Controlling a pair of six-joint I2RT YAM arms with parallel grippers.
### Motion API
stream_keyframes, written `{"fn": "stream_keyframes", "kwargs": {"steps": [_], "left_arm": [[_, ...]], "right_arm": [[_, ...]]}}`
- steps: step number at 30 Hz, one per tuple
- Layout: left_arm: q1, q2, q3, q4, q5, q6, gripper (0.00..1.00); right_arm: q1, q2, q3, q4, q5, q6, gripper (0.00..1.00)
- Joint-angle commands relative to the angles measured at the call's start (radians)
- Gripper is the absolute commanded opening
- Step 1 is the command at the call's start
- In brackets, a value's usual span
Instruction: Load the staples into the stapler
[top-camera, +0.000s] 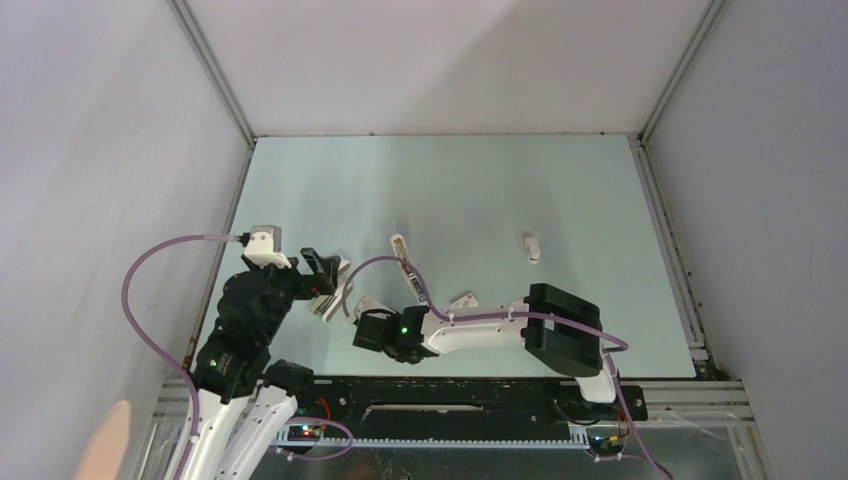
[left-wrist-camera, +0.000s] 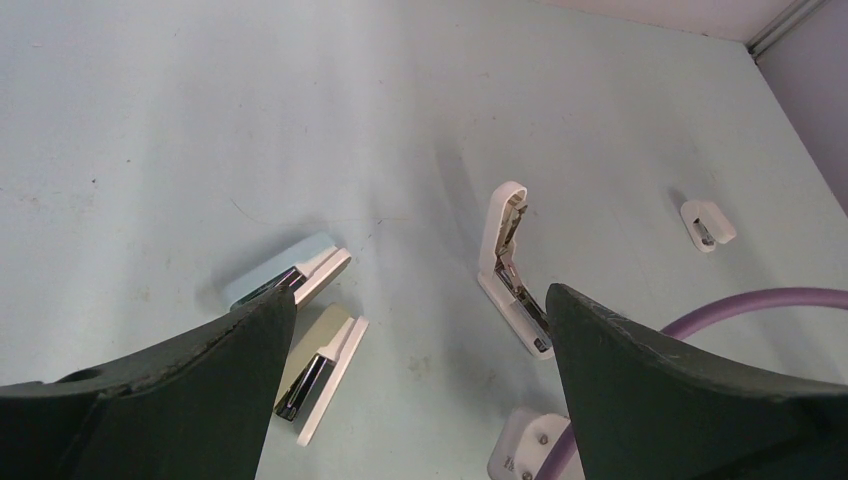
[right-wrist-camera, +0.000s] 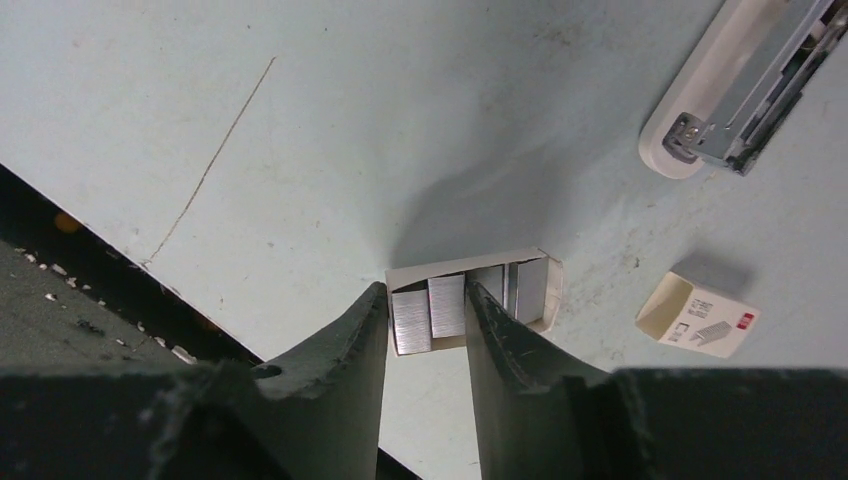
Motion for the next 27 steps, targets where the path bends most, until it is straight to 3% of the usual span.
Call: {"fn": "stream_keyframes", "kwargs": {"steps": [1,10,21,27], "left_arm": [[0.010,0.006,-0.002,0.027,0.015,-0.006,0.98],[0.010,0.007,0.000,0.024,0.012,-0.006,0.98],[0.012,0.005,-0.001,0.023,0.011,-0.006,0.98],[0.011,0.005,0.000,0.025,0.012,-0.006,0.98]], "right_arm": [[0.018,0.038,0.081,-0.056,0.125,0.032,0.38],[0.020,0.020,0.083,-0.055,0.126,0.042,0.50],[-0.057,-0.157,-0.017,0.054,-0.072,0.019,0.44],[-0.091,-0.135,-0.025,0.054,-0.088,0.024,0.37]]}}
